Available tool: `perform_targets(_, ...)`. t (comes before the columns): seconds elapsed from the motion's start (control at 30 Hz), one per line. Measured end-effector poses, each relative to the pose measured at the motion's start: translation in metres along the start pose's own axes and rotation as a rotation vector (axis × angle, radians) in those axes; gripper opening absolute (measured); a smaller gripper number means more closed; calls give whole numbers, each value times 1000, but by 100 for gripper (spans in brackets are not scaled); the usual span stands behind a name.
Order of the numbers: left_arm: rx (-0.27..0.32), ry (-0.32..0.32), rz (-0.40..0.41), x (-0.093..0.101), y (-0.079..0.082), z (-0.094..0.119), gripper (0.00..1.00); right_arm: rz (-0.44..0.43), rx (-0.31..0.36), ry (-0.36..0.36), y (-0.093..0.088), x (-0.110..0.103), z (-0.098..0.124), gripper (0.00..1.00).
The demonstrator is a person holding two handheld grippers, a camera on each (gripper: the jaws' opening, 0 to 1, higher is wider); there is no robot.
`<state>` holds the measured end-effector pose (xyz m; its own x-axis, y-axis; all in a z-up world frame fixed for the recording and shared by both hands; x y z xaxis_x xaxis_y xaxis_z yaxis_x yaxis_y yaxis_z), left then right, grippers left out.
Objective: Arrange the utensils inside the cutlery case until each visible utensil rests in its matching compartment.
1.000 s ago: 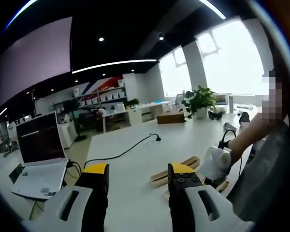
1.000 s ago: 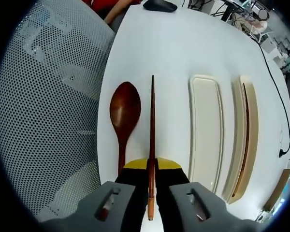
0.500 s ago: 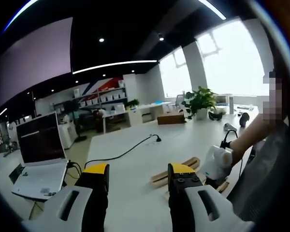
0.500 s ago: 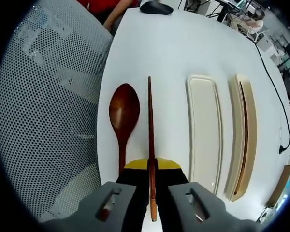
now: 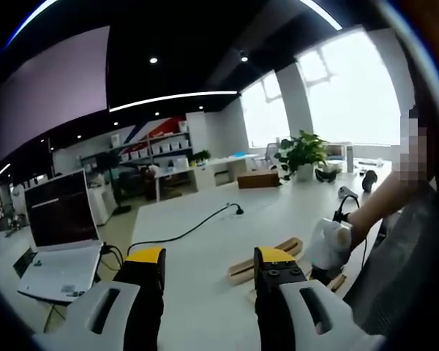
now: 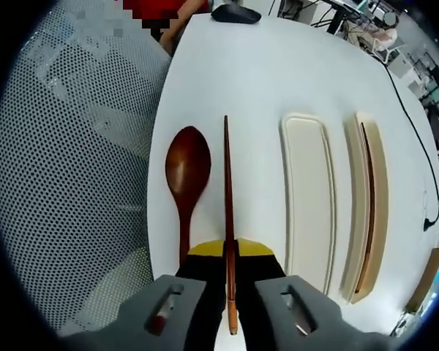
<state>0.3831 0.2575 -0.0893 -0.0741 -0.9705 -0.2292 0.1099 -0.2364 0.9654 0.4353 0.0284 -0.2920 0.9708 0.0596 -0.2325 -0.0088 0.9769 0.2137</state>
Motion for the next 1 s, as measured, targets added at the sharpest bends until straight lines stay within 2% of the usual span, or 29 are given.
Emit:
perform_targets(0.23,1,0,-2,0,0,0,50,-11,-5,-12,0,3,4,0)
perform_targets(1.0,2,-4,3,-1,-1,-1,50,14,4,-76,9,16,45,0)
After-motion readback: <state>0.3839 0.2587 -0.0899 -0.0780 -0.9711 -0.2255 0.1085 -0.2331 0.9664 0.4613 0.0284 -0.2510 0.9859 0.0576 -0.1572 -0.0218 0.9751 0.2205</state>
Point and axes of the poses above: the point that each gripper's makers call its tool centre point, and the gripper's own axes: z roughly backward along the fingers, x roughly to its right, y roughly out of its top, the point moved 7 cm from there along z, roughly backward along the fingers, and after that the axes turned 15 degrees about y, right-handed, at the moved point
